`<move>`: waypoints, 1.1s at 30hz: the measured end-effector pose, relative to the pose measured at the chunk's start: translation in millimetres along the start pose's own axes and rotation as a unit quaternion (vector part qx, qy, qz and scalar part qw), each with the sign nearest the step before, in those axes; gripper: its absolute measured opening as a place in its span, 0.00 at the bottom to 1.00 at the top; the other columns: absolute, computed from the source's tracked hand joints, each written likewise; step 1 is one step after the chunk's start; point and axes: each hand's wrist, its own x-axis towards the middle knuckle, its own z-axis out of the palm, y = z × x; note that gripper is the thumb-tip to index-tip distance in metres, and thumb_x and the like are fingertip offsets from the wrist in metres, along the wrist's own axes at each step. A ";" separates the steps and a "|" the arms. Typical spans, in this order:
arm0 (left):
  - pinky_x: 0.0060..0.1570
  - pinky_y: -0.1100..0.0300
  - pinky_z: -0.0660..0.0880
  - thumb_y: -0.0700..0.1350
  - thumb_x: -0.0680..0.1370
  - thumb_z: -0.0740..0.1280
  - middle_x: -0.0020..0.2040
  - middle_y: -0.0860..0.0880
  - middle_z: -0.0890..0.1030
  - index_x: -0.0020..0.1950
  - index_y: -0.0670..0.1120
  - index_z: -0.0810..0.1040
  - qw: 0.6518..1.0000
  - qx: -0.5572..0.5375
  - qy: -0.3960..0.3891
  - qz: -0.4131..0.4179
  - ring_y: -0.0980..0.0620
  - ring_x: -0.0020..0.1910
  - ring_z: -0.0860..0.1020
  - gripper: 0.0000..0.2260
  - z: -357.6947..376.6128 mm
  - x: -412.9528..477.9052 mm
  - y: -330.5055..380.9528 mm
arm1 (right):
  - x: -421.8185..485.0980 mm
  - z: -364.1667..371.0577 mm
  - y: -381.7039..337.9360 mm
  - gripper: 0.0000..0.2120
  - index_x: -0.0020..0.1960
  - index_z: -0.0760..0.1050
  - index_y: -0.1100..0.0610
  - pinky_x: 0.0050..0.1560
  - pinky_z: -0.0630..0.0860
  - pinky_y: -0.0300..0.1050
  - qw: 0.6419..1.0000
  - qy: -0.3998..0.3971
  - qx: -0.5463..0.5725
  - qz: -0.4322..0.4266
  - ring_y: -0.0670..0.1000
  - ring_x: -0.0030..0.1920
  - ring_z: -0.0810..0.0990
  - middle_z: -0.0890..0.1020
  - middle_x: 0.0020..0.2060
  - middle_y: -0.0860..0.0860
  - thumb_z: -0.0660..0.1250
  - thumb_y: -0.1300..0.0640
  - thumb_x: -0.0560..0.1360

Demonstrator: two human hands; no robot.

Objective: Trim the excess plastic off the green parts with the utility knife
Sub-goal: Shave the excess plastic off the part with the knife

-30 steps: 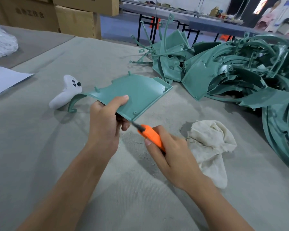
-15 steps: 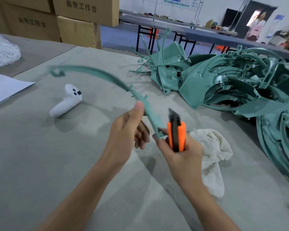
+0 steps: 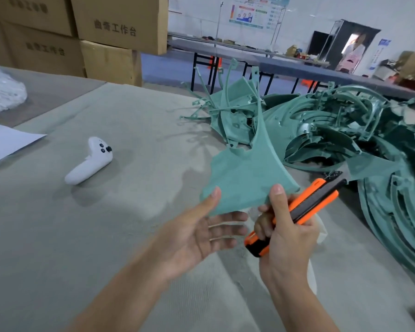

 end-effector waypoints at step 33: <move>0.16 0.68 0.62 0.40 0.66 0.69 0.22 0.55 0.64 0.38 0.40 0.75 0.959 -0.221 0.176 0.034 0.61 0.16 0.65 0.05 -30.0 3.3 29.9 | 41.2 -19.6 31.2 0.04 0.55 0.72 0.47 0.29 0.77 0.45 0.864 -0.269 -0.395 -0.159 0.47 0.28 0.79 0.82 0.39 0.46 0.62 0.53 0.82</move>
